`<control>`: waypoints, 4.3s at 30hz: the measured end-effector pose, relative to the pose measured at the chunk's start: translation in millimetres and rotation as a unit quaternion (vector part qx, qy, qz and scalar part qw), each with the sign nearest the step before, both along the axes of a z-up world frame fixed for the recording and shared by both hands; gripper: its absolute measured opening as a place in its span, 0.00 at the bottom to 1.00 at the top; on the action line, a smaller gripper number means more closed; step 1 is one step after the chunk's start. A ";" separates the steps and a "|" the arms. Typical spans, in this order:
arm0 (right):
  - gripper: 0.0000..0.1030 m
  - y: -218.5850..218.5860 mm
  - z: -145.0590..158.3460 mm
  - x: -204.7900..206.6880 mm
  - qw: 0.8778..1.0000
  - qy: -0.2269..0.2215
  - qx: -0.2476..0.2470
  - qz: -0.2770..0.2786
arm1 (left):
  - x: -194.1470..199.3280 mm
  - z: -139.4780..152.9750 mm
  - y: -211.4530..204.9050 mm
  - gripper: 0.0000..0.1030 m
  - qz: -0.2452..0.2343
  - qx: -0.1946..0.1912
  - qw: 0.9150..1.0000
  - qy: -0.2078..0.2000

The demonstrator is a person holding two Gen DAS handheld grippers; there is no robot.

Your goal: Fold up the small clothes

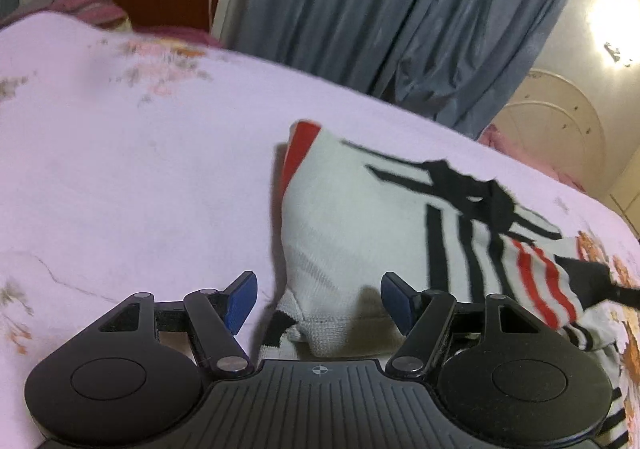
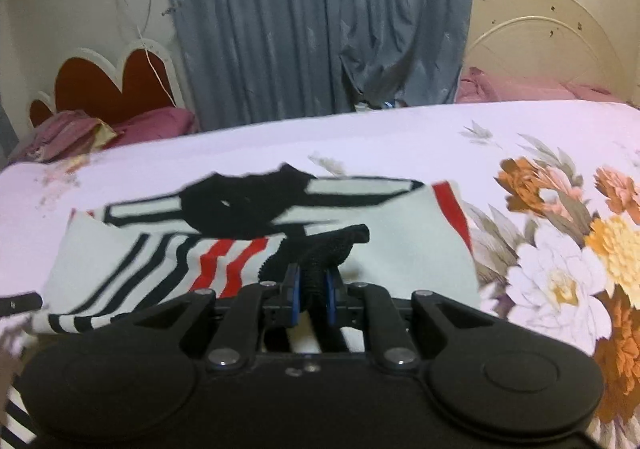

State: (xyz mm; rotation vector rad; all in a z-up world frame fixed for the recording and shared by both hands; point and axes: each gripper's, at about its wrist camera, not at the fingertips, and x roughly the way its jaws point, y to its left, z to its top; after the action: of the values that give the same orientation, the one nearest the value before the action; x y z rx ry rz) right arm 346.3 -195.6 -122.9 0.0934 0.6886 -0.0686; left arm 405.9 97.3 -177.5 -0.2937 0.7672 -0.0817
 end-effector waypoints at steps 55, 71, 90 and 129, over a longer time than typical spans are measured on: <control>0.04 -20.7 -43.9 48.9 0.999 0.025 -0.018 -0.023 | 115.2 -20.2 13.1 0.46 0.092 -0.006 0.996 -0.019; 0.28 15.6 -13.4 38.5 0.999 -0.010 0.018 0.037 | 43.8 21.5 -36.2 0.62 -0.032 0.035 0.998 -0.048; 0.27 7.5 -26.0 27.3 0.998 0.027 -0.046 0.028 | 35.6 6.1 -72.5 0.62 -0.044 0.109 0.993 -0.003; 0.29 69.5 -31.2 -98.6 0.973 0.073 -0.028 0.218 | -118.9 4.4 -137.9 0.62 -0.149 0.137 0.979 0.017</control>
State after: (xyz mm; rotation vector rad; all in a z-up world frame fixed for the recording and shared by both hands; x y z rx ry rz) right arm 247.7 -126.1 -154.1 -0.1192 0.8400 0.3300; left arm 287.0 -40.7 -173.2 0.0841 0.8413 -0.2520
